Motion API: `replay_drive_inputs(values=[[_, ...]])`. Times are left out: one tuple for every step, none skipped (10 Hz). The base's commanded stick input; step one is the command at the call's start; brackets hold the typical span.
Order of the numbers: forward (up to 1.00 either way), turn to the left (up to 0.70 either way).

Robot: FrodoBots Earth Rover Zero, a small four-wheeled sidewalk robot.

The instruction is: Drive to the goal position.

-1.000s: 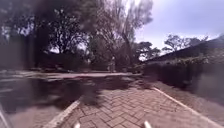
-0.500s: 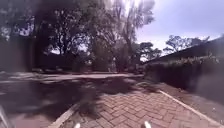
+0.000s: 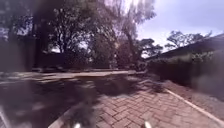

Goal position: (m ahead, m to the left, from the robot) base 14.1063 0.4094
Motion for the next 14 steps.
replay_drive_inputs(values=[[0.70, -0.01], [0.70, 0.00], [0.70, 0.00], [0.70, -0.32], [0.70, -0.27], [0.70, -0.26], [0.70, -0.26], [0.70, -0.35], [0.70, -0.35], [0.70, -0.17], [0.70, -0.07], [0.70, 0.00], [0.70, 0.00], [0.70, 0.00]])
